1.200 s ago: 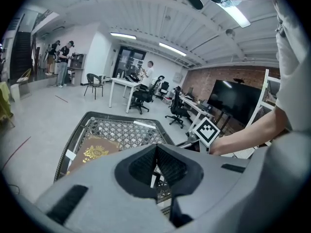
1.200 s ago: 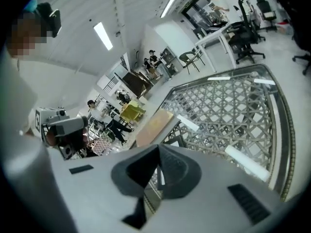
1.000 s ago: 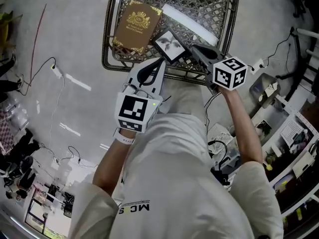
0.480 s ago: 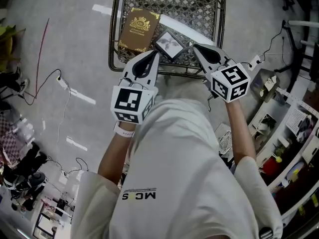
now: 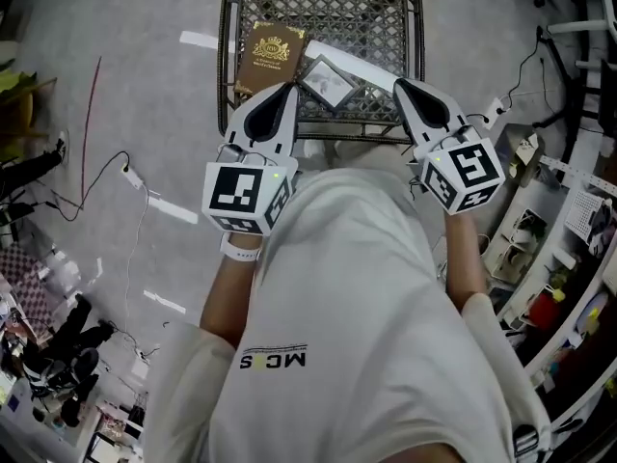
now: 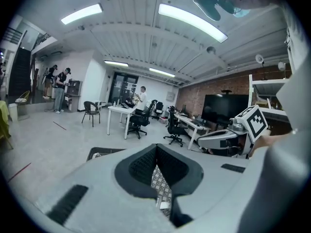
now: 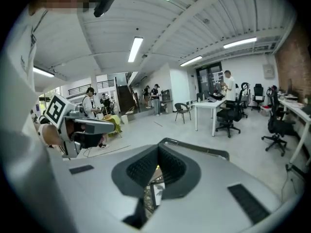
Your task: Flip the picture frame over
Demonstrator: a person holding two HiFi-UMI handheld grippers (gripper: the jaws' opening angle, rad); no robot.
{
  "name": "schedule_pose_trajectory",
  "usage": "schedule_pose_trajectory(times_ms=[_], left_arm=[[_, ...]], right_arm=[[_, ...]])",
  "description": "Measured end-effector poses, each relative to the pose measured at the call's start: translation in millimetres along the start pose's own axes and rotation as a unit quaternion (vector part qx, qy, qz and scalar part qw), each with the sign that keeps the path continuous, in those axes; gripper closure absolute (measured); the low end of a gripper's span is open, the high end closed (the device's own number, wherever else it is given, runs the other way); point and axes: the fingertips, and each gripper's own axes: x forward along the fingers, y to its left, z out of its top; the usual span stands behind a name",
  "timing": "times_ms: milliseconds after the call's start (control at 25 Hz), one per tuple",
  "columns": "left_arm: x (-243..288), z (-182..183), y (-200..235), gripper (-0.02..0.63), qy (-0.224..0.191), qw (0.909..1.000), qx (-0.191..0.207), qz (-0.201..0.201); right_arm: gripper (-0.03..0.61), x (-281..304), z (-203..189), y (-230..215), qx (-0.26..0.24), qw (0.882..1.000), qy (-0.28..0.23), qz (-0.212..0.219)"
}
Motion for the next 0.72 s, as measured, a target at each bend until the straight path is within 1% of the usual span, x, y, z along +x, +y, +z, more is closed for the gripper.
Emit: schedule_pose_trajectory(times_ms=[160,360,480,720], left_arm=[[-7.6,11.9,-3.8,0.594,-0.011,0.9996,0.024,-0.002],[-18.8,13.7,-10.5,0.594,-0.016,0.9995,0.026,-0.003],[-21.5,16.9,-12.2,0.594,-0.021,0.9994,0.027,-0.004],[-25.5,13.6,-15.4,0.594,-0.021,0.9995,0.024,-0.005]], right_arm=[[0.561,-19.8,20.3,-3.5,-0.018,0.998,-0.048,-0.047],[0.561,-39.3,26.8,-1.4,-0.021,0.993,-0.087,-0.081],[0.561,-43.5,26.2,-2.0,-0.020,0.991,-0.094,-0.093],[0.561,-47.9,16.4,1.1,-0.008,0.991,-0.089,-0.097]])
